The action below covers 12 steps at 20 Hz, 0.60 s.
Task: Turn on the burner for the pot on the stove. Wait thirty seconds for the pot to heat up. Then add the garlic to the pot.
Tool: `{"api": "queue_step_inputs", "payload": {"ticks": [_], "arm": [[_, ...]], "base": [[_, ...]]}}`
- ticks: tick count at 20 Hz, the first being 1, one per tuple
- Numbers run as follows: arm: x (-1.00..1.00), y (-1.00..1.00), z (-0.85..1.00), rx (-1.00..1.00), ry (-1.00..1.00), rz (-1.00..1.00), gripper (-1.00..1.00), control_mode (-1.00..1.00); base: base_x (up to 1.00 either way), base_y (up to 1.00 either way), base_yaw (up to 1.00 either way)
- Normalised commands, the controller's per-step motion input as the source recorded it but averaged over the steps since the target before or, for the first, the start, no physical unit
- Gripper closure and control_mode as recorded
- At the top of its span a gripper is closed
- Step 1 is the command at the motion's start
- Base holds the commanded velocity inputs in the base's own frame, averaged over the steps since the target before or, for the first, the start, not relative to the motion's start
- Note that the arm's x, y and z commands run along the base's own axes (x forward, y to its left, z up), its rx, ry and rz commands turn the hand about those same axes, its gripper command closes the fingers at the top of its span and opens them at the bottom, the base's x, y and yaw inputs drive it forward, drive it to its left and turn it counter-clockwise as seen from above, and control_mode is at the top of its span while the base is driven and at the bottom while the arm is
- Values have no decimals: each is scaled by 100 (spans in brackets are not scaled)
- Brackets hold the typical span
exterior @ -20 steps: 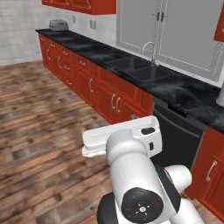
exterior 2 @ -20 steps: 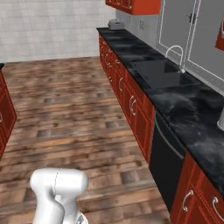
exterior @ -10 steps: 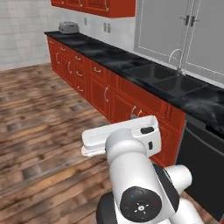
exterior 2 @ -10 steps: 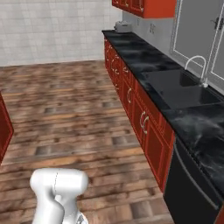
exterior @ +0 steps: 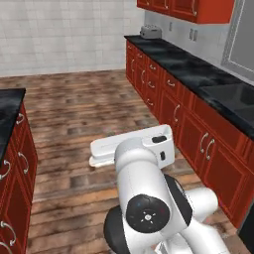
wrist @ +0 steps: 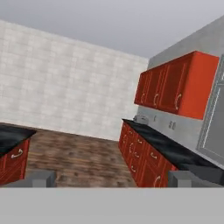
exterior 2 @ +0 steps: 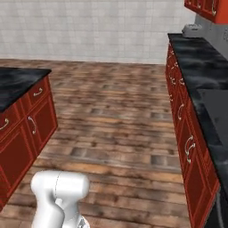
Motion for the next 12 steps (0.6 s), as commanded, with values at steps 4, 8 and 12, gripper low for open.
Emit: {"api": "queue_step_inputs", "payload": {"ticks": [4, 8, 12], "arm": [[0, 0, 0, 0, 0, 0, -100, 100], [0, 0, 0, 0, 0, 0, -100, 100], [0, 0, 0, 0, 0, 0, -100, 100]], "base": [[0, -31, 69], [0, -39, 68], [10, -45, 66]]}}
